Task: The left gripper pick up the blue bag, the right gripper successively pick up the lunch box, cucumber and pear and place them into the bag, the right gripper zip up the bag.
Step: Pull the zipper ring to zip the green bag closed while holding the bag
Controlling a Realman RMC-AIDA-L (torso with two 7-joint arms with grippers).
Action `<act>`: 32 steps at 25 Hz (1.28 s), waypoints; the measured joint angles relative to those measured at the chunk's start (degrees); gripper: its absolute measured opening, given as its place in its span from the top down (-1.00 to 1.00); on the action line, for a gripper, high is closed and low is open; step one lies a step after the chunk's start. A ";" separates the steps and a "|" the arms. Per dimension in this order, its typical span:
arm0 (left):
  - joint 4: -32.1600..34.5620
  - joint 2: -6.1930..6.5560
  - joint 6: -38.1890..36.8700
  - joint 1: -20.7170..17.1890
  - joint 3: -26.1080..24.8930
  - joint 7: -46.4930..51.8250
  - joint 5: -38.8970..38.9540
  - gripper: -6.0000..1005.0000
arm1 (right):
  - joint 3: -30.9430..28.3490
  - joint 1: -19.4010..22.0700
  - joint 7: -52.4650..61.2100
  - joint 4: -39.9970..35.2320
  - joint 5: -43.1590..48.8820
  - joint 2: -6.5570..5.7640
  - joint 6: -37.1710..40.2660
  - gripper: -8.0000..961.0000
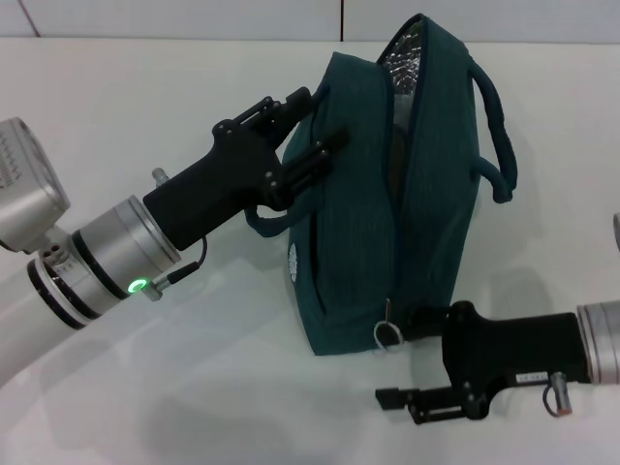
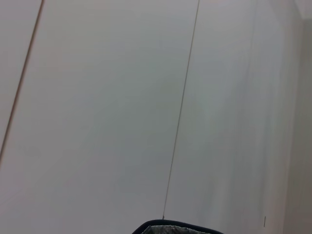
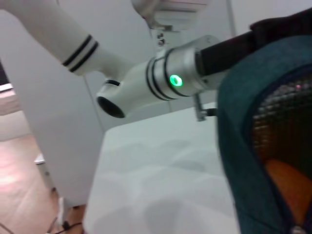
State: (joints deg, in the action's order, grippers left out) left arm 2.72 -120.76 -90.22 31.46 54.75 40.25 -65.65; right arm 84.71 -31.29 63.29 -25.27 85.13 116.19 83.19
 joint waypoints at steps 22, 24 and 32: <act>-0.09 0.00 -0.56 0.00 0.62 0.00 -0.10 -0.26 | 0.77 0.62 -1.05 0.69 -5.96 0.00 -3.78 0.20; -0.09 0.00 -0.59 0.00 0.62 0.00 -0.10 -0.26 | 1.24 0.62 -1.93 0.72 -6.08 -0.01 -3.78 0.33; -0.09 0.00 -1.25 -0.12 0.62 0.00 0.09 -0.26 | 5.89 1.72 -10.39 0.41 -10.55 0.00 -2.09 0.83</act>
State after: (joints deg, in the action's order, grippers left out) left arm 2.63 -120.76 -91.47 31.34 55.37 40.26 -65.56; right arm 90.61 -29.58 52.89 -24.87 74.58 116.19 81.11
